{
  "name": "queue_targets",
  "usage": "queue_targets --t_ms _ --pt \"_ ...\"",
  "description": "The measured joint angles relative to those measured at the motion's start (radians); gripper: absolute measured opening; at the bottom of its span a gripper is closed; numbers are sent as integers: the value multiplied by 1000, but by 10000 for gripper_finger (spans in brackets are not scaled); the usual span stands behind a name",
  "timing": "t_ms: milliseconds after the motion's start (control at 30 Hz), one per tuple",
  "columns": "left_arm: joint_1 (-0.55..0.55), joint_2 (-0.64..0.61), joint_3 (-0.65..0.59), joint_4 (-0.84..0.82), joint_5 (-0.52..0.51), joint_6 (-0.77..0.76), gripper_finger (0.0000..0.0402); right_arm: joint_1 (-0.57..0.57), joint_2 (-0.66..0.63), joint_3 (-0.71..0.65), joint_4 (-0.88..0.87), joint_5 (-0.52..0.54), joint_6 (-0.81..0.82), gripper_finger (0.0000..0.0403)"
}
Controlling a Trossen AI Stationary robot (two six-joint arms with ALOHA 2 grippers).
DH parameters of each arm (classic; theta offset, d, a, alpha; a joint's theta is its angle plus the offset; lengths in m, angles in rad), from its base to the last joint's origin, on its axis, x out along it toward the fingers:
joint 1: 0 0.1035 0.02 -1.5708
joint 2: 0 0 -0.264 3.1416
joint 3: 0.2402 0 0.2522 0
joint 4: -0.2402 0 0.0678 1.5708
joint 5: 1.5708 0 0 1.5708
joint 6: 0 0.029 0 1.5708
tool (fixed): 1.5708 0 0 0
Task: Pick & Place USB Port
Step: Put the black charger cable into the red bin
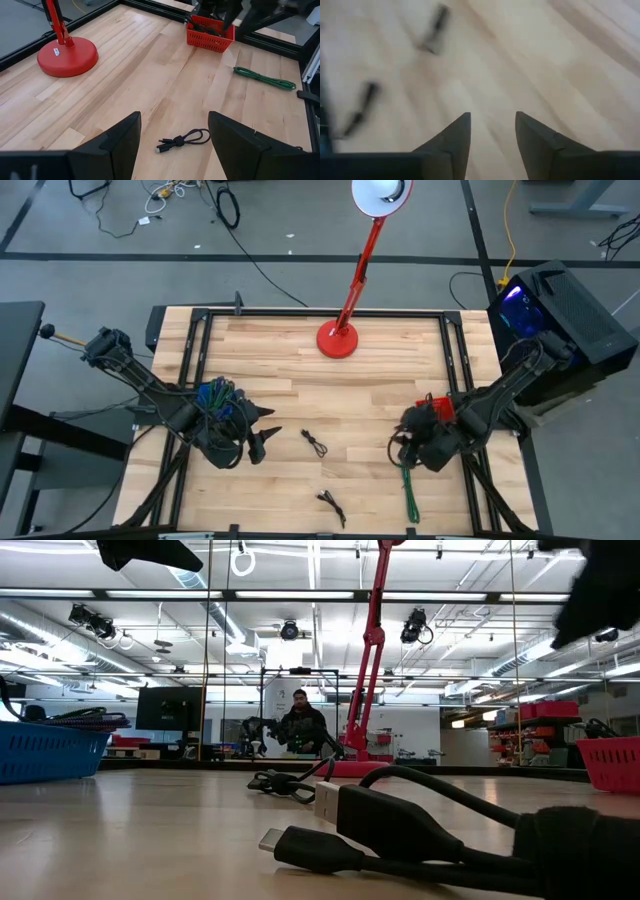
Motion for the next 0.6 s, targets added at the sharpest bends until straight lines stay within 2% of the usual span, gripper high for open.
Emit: queue_targets --t_ms 133,233,600 --pt "0 0 0 0 0 0 236 -60 35 0 206 -29 -181 155" --pt "0 0 0 0 0 1 236 -109 87 0 305 -87 -282 155" --pt "0 0 0 -2 -11 1 236 -292 322 0 633 -286 -485 155"
